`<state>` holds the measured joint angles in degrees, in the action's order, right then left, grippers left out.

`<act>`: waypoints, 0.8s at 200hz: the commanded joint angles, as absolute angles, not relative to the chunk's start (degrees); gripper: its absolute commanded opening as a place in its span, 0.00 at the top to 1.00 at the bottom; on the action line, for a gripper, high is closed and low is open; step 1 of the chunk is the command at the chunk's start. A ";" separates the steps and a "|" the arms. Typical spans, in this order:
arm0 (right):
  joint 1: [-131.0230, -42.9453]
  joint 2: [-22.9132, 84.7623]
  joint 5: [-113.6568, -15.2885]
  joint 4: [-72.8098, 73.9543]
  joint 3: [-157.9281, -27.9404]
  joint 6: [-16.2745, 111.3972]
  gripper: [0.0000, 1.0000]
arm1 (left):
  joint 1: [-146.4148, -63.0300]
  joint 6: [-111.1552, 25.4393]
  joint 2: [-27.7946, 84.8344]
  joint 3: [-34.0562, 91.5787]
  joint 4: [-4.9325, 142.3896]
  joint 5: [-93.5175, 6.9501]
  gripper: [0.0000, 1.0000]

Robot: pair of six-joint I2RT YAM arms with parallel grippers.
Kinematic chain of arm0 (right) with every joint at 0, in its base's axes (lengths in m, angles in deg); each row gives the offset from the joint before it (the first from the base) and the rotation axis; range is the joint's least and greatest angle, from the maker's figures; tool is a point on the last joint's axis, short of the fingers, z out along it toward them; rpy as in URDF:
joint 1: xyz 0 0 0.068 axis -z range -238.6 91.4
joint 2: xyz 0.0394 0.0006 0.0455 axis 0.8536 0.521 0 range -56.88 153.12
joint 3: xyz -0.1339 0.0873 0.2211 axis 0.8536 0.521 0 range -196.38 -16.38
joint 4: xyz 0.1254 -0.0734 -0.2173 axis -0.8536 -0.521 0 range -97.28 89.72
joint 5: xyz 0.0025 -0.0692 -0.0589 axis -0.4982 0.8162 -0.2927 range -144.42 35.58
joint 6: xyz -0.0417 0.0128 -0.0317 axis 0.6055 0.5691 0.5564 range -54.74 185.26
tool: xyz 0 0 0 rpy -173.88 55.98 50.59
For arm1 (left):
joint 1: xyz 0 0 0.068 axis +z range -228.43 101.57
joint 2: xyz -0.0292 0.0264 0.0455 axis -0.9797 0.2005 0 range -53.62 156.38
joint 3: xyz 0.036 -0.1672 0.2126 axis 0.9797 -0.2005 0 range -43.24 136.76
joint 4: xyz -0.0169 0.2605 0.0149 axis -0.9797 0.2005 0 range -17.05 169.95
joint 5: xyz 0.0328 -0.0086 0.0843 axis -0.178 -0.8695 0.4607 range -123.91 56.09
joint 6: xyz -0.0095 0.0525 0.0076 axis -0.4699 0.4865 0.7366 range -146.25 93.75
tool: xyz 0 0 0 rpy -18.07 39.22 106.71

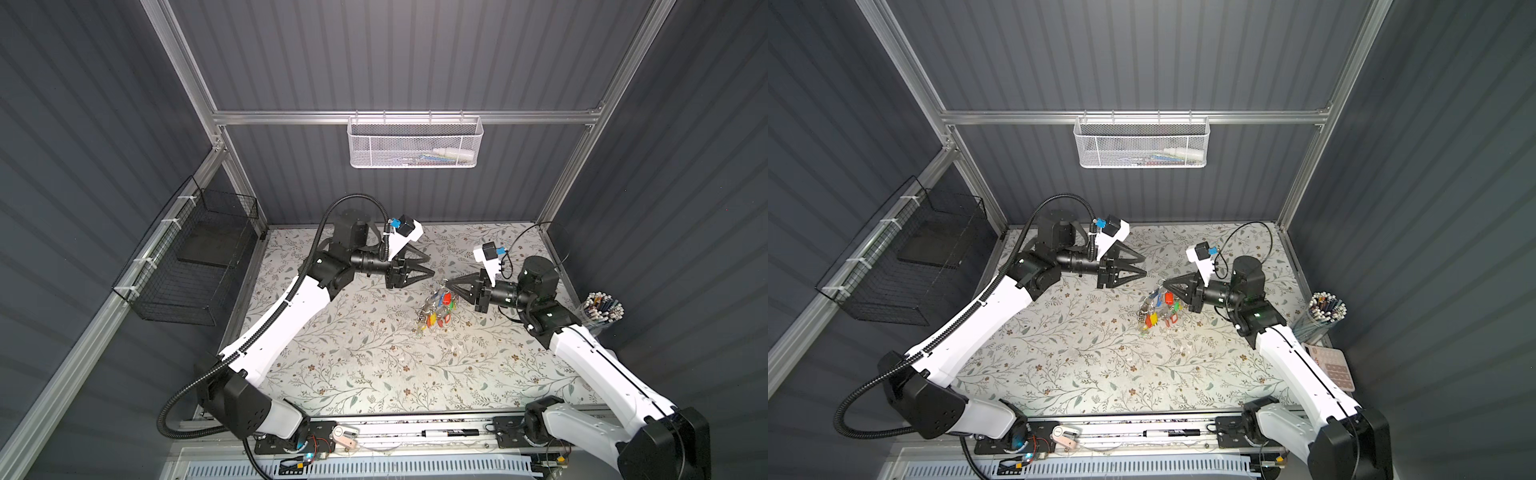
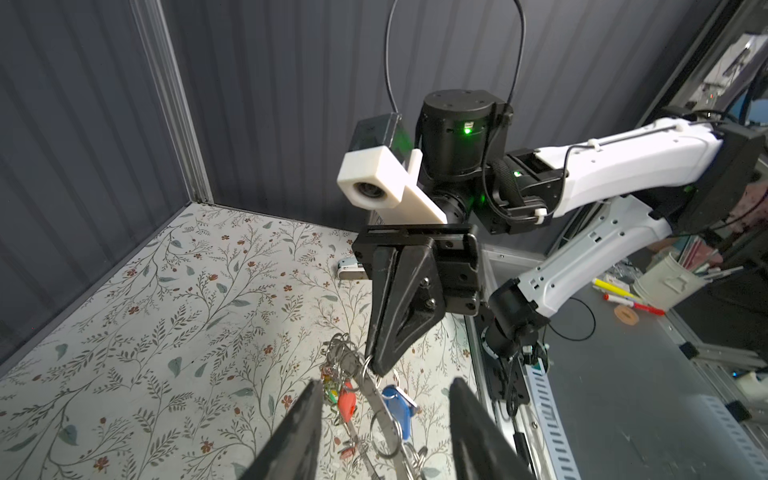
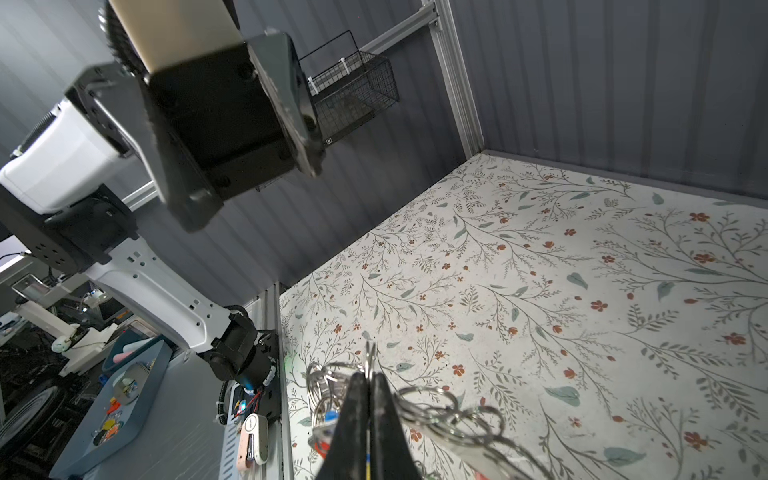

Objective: Put the keys on the keyring

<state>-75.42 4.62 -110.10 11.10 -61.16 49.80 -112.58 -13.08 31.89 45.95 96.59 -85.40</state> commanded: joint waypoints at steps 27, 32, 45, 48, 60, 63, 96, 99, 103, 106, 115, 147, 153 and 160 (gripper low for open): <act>-76.52 4.03 -111.20 13.67 -62.79 53.04 1.00 | -116.07 -0.70 40.30 57.77 120.63 -82.96 0.53; -76.62 4.03 -111.36 13.90 -62.71 53.04 1.00 | -116.34 -0.37 41.05 58.68 121.40 -82.77 0.53; -76.78 3.95 -111.63 14.60 -62.36 52.78 1.00 | -116.96 0.06 42.83 60.93 123.07 -81.77 0.53; -76.79 3.95 -111.66 14.66 -62.35 52.68 1.00 | -117.09 0.17 43.26 61.46 123.51 -81.53 0.53; -76.95 3.89 -111.82 14.93 -62.22 52.73 1.00 | -117.64 0.67 44.55 62.97 124.56 -80.86 0.54; -76.97 3.86 -111.77 15.00 -62.10 52.70 1.00 | -117.75 0.77 44.78 63.29 124.74 -80.55 0.54; -77.06 3.71 -111.90 14.93 -61.91 52.82 1.00 | -118.40 1.56 47.46 67.04 127.54 -79.76 0.63; -77.06 3.73 -111.90 14.92 -61.91 52.82 1.00 | -118.42 1.60 47.63 67.26 127.83 -79.71 0.64; -77.05 3.61 -111.96 14.93 -61.83 52.86 1.00 | -118.42 1.69 47.81 67.60 128.07 -79.64 0.65; -77.06 3.64 -112.06 15.00 -61.82 52.86 1.00 | -118.41 1.74 47.99 67.83 128.26 -79.62 0.66; -77.11 3.66 -112.02 15.01 -61.85 52.86 1.00 | -118.46 1.86 48.29 68.28 128.58 -79.55 0.69; -77.11 3.68 -112.04 15.19 -61.70 52.77 1.00 | -118.48 2.22 48.31 68.91 129.49 -78.46 0.75; -77.10 3.68 -112.02 15.26 -61.65 52.74 1.00 | -118.44 2.25 48.25 68.98 129.77 -78.09 0.75; -77.13 3.60 -111.99 15.28 -61.67 52.78 1.00 | -118.51 2.51 48.47 69.13 130.11 -77.79 0.75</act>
